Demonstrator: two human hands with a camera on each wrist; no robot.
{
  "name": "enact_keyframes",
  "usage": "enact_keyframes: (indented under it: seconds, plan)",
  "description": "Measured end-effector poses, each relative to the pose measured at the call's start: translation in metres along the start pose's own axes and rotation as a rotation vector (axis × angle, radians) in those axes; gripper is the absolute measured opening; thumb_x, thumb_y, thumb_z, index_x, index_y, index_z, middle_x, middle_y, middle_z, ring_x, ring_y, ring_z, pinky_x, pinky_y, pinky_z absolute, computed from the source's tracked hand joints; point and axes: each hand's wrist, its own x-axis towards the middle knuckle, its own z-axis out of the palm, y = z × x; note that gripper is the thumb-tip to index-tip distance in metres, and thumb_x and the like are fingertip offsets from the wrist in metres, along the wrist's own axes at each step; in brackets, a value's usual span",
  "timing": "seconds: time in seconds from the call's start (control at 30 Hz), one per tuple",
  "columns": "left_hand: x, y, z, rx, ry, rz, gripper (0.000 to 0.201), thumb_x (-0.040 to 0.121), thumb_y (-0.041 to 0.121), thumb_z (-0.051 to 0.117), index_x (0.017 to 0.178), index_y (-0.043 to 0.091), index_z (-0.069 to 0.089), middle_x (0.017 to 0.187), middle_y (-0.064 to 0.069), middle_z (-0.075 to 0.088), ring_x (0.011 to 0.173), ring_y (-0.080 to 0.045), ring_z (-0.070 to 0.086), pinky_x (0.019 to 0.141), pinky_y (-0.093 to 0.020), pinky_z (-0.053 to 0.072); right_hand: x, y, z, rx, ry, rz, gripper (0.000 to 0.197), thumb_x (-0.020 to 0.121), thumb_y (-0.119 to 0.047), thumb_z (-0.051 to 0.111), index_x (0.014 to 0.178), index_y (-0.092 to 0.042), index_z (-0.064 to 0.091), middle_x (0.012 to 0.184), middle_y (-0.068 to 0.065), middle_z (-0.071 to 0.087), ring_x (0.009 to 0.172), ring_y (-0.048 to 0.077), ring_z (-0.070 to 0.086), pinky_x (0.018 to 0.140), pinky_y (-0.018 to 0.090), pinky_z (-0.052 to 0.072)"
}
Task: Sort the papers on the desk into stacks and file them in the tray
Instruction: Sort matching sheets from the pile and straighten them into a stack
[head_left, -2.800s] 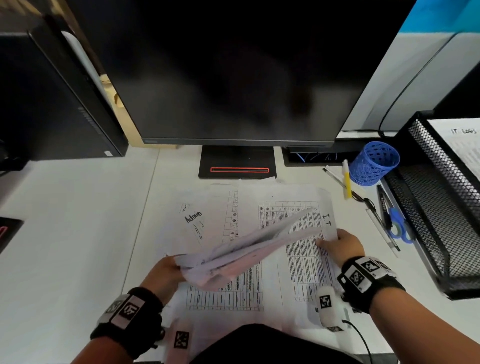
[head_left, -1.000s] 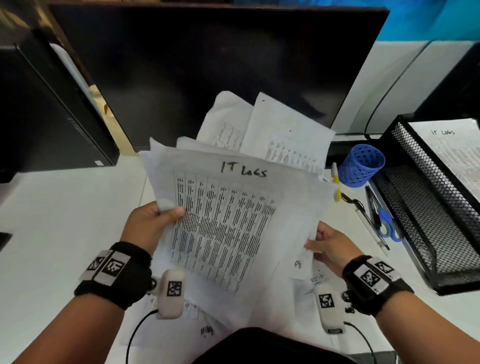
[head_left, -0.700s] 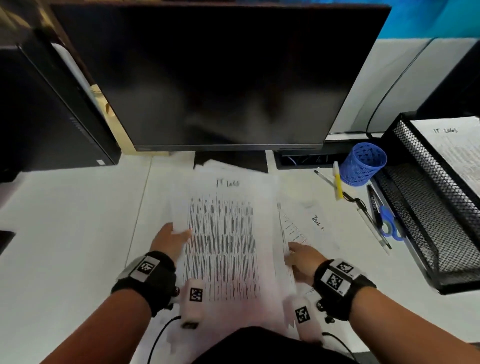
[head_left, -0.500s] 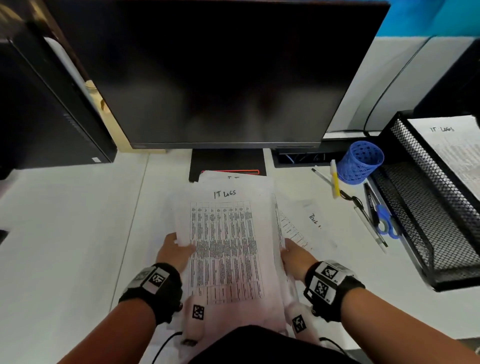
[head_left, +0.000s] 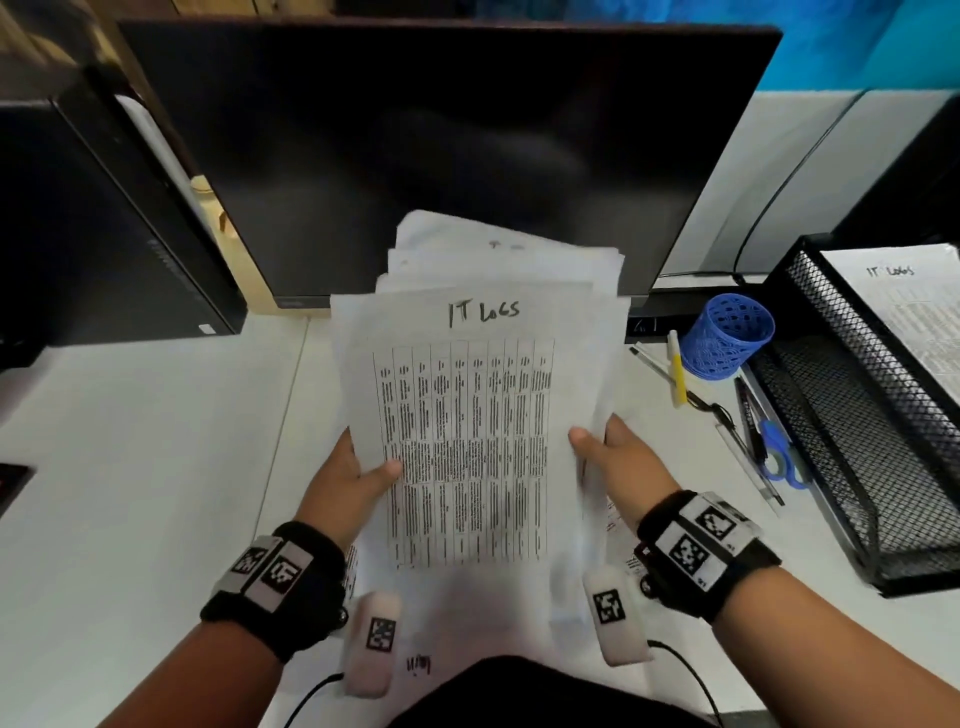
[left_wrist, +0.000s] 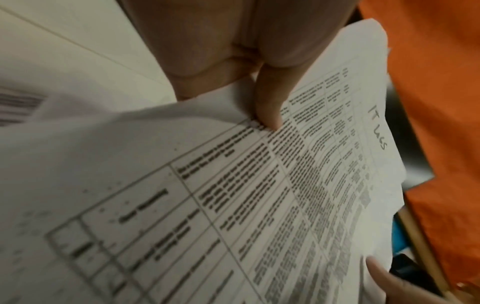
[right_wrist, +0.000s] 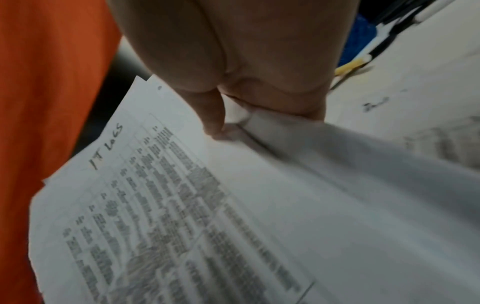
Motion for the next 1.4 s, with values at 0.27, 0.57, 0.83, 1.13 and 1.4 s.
enact_keyframes:
  seconds: [0.27, 0.57, 0.83, 1.13, 1.4]
  plan:
    - [-0.001, 0.053, 0.012, -0.208, 0.18, 0.295, 0.054, 0.092, 0.008, 0.054, 0.11, 0.058, 0.047, 0.116, 0.025, 0.062, 0.111, 0.002, 0.056, 0.094, -0.028, 0.044, -0.028, -0.06, -0.013, 0.125, 0.203, -0.441, 0.035, 0.097, -0.014, 0.045, 0.131, -0.023, 0.044, 0.115, -0.028, 0.054, 0.104, -0.02, 0.049, 0.094, 0.002, 0.036]
    - [-0.008, 0.057, 0.029, -0.182, 0.156, 0.367, 0.051, 0.095, 0.011, 0.05, 0.115, 0.053, 0.029, 0.11, 0.03, 0.05, 0.099, 0.024, 0.048, 0.08, 0.0, 0.039, -0.043, -0.066, -0.014, 0.227, 0.227, -0.528, 0.049, 0.084, -0.018, 0.067, 0.123, -0.035, 0.043, 0.123, -0.011, 0.059, 0.115, 0.003, 0.057, 0.102, 0.033, 0.045]
    - [-0.002, 0.065, 0.036, -0.111, 0.129, 0.322, 0.057, 0.085, 0.012, 0.065, 0.106, 0.052, 0.029, 0.113, 0.021, 0.055, 0.109, -0.006, 0.053, 0.091, -0.028, 0.043, -0.051, -0.13, -0.018, 0.142, 0.41, -0.906, 0.061, 0.088, -0.01, 0.064, 0.136, -0.027, 0.03, 0.095, -0.024, 0.054, 0.085, 0.0, 0.053, 0.091, 0.017, 0.043]
    - [0.006, 0.061, 0.03, -0.138, 0.181, 0.244, 0.052, 0.083, 0.02, 0.069, 0.125, 0.035, 0.041, 0.117, 0.017, 0.061, 0.114, -0.01, 0.056, 0.102, -0.039, 0.043, -0.041, -0.138, -0.017, 0.161, 0.431, -0.725, 0.015, 0.087, -0.022, 0.063, 0.079, -0.033, 0.066, 0.085, -0.013, 0.067, 0.086, 0.005, 0.061, 0.08, 0.022, 0.047]
    - [0.018, 0.058, 0.031, -0.184, 0.161, 0.234, 0.039, 0.085, 0.022, 0.066, 0.117, 0.039, 0.052, 0.116, 0.015, 0.063, 0.11, -0.004, 0.057, 0.088, -0.023, 0.044, -0.039, -0.139, -0.015, -0.005, 0.511, -0.839, 0.04, 0.09, -0.028, 0.059, 0.125, -0.03, 0.039, 0.108, -0.024, 0.043, 0.092, -0.011, 0.045, 0.084, 0.008, 0.038]
